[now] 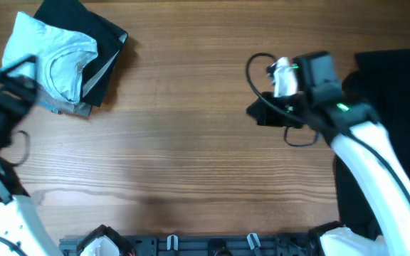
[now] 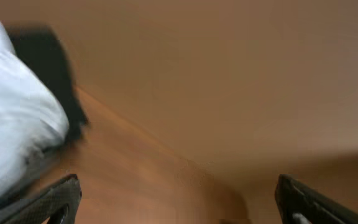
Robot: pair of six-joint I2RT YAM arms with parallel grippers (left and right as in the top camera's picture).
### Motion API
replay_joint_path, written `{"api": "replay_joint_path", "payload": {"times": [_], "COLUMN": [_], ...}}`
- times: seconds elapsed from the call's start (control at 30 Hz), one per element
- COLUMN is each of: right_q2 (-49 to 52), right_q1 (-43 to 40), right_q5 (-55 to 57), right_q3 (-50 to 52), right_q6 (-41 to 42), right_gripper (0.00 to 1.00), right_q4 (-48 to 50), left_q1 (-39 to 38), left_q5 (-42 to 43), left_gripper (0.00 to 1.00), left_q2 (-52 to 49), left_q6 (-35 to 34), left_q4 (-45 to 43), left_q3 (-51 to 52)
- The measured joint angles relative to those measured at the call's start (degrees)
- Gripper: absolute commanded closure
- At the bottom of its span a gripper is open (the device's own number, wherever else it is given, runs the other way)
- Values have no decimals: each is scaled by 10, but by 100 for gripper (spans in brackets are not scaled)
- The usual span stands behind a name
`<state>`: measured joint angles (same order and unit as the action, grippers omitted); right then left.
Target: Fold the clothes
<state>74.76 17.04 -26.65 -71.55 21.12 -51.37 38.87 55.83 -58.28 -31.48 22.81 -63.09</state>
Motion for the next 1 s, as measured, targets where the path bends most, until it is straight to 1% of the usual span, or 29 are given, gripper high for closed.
{"api": "replay_joint_path", "payload": {"times": [0.03,0.1,0.17,0.2,0.23,0.27,0.3,0.33,0.37,0.47,0.5,0.6,0.7,0.77,0.8,0.83,1.0], "right_q2": [-28,-83,-141,-162,-191,-216,-228,-241,-247,-261,-264,-276,-296,-318,-326,-337,-363], "right_q1": [0,0,0,0,0,0,0,0,0,0,0,0,0,0,0,0,0], "right_q5": [14,34,51,55,60,64,67,70,73,84,85,76,72,77,82,92,134], "right_q3": [-14,-37,-54,-57,-60,-62,-62,-62,-62,-62,-62,-61,-61,-61,-61,-61,-61], "right_q6": [-5,-10,-16,-16,-18,-19,-20,-23,-20,-30,-33,-42,-59,-75,-80,-88,-106], "right_gripper": [95,94,94,93,90,82,75,66,59,43,43,43,41,34,27,0,0], "right_q4": [0,3,6,6,2,-7,-13,-20,-24,-34,-38,-53,-83,-108,-115,-121,-125], "left_q1": [-23,-67,-122,-158,-192,-203,-263,-299,-329,-436,-468,-526,-549,-551,-551,-551,-551], "left_q5": [-11,-53,-127,-176,-222,-238,-323,-381,-426,-551,-583,-647,-674,-688,-692,-697,-708], "left_gripper": [1,1,1,1,1,1,0,0,0,0,0,0,0,0,0,0,0], "left_q2": [5,12,15,16,17,17,17,17,17,19,19,19,19,21,23,27,66], "left_q6": [19,53,83,100,118,121,149,162,170,189,193,194,160,133,125,117,98], "left_q4": [43,93,126,146,163,170,205,233,258,336,369,456,518,546,549,548,522], "left_q3": [-11,-29,-47,-59,-70,-73,-91,-103,-111,-125,-127,-127,-128,-128,-128,-127,-128]}}
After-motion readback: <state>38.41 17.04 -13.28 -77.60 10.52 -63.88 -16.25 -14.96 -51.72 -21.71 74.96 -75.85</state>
